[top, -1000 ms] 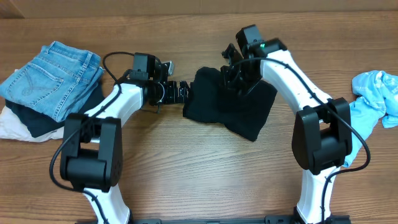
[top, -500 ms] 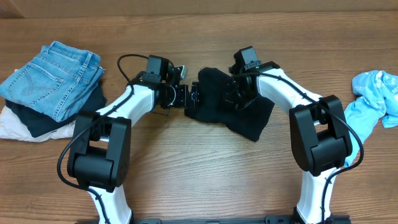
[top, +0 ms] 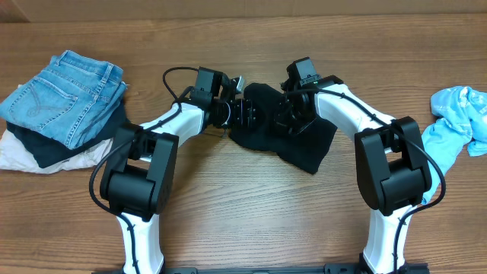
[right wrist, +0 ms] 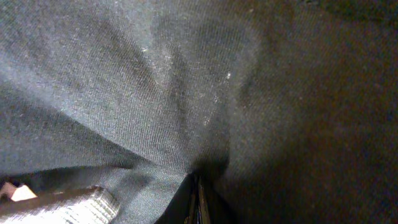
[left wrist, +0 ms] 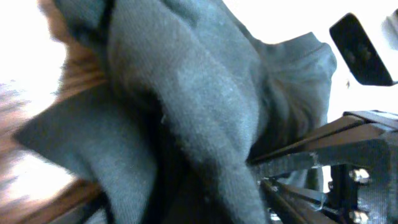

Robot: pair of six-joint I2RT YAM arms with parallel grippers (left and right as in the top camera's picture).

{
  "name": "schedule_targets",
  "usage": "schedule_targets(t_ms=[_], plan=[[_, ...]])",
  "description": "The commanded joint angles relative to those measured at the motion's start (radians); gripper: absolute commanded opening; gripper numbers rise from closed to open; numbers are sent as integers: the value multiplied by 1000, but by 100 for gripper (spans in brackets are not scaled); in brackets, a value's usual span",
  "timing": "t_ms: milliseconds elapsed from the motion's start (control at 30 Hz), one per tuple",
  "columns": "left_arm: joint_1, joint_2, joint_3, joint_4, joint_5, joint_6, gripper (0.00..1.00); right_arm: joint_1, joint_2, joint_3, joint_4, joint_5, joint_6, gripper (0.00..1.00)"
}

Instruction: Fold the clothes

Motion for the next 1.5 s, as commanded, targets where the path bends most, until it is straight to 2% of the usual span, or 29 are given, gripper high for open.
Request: schedule_targets(t_ms=[0,100,167,200,233,267,467,600,700,800,900,933,1033,1200,1333,1467], plan=[[-40,77,-45,-26,-29,-19,54,-6,-12,-31,-19,44,8,4],[-64,77,-45,-5,-29,0,61,-6,-12,-31,-26,44,-8,4],[-84,77,-45,14,-29,0,61,-6,-12,-31,-27,44,-12,4],[-91,77,-45,18,-31,3,54,-6,-12,-31,-28,43,-14,4],[-97,77,-45,19,-31,16,32,-6,-12,-31,-31,44,-14,4],[-98,77,-45,16,-30,23,4,-6,-12,-31,-40,44,-18,4],[-5,24,-42,-3,40,31,4,-91,-56,2,-207,43,-147,4],[116,-203,-28,-98,12,124,4,-178,-226,18,-284,-6,-190,4],[190,-347,8,-109,14,161,4,-195,-341,18,-298,-8,-192,5],[299,-470,71,-108,15,284,4,-193,-409,18,-305,-9,-190,6],[404,-497,97,-108,16,322,4,-193,-423,18,-316,-10,-188,6],[496,-482,97,-121,23,340,4,-193,-423,18,-336,-9,-188,6],[588,-466,97,-143,23,372,4,-193,-423,18,-356,-9,-188,6],[831,-458,97,-182,37,381,4,-193,-423,18,-390,-8,-189,6],[940,-458,97,-144,91,373,4,-193,-423,18,-390,-9,-188,6],[1003,-458,97,-177,5,374,4,-193,-423,18,-397,-9,-188,6]])
